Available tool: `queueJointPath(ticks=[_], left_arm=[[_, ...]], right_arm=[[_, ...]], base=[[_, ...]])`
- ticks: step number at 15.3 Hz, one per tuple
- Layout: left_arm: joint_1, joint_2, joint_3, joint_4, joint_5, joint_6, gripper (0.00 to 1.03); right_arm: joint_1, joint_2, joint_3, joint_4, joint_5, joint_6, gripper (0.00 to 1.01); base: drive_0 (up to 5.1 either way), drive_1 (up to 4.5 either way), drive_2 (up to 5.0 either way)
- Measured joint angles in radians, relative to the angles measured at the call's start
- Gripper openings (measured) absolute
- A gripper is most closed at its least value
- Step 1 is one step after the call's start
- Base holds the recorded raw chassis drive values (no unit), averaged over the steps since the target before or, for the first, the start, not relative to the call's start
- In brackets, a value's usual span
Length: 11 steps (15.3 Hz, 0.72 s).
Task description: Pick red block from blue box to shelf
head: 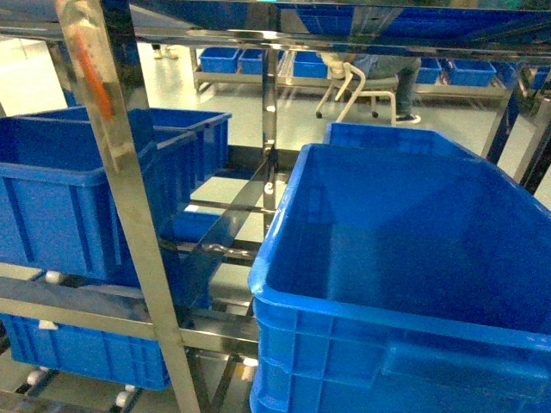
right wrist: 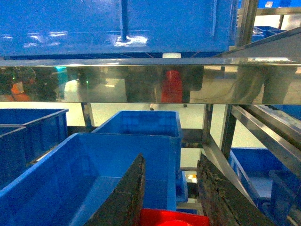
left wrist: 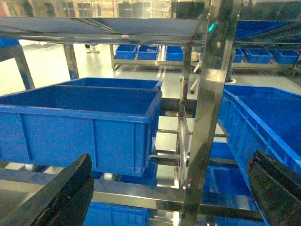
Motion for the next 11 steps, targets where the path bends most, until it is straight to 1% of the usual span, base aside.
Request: queueJointPath(ticks=[11], left_arm=[[0.000, 0.000, 0.000, -0.001, 0.000, 0.000, 0.98]], right_arm=[[0.000, 0.000, 0.000, -0.001, 0.000, 0.000, 0.28]], base=[[-1.6, -1.60, -1.6]])
